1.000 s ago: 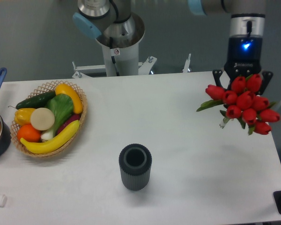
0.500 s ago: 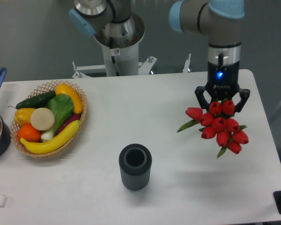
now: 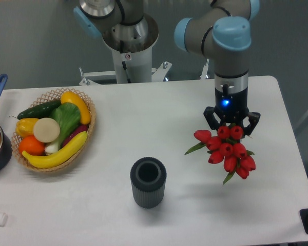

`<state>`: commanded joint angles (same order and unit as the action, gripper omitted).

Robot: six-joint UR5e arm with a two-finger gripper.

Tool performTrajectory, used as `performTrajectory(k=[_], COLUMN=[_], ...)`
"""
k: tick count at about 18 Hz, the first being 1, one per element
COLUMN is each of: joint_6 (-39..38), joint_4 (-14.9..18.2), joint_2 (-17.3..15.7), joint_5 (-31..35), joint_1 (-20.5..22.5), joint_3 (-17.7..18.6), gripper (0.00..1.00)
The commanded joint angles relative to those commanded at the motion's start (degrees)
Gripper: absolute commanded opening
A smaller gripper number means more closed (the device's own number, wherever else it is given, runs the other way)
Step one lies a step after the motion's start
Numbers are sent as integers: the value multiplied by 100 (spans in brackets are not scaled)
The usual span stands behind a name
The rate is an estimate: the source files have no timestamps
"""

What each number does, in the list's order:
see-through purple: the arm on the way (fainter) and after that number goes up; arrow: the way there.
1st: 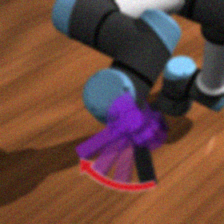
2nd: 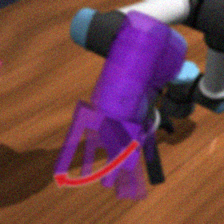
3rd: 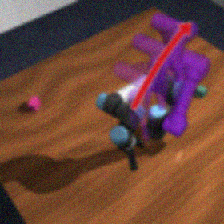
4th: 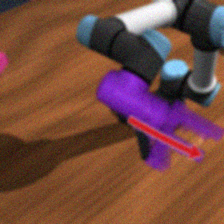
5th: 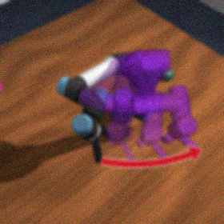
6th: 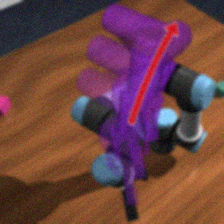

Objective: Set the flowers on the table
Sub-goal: 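Lower the held red tulips down onto the table surface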

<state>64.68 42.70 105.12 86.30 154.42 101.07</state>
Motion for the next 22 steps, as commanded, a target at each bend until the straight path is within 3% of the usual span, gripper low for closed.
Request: performTrajectory(k=[13,17,18,19,20,22], joint_6=[-44,-35,-26,0,18,-34], joint_4=[71,63,63,45,36,-25], joint_2=[1054,1064,1029,976,950,993], joint_5=[71,71,63,54,28,36], joint_1=[-211,-211,-194,-185,-159,-141], joint_3=[-369,-378,-369,-369,-439,-632], gripper=[47,48,54,81,100,100])
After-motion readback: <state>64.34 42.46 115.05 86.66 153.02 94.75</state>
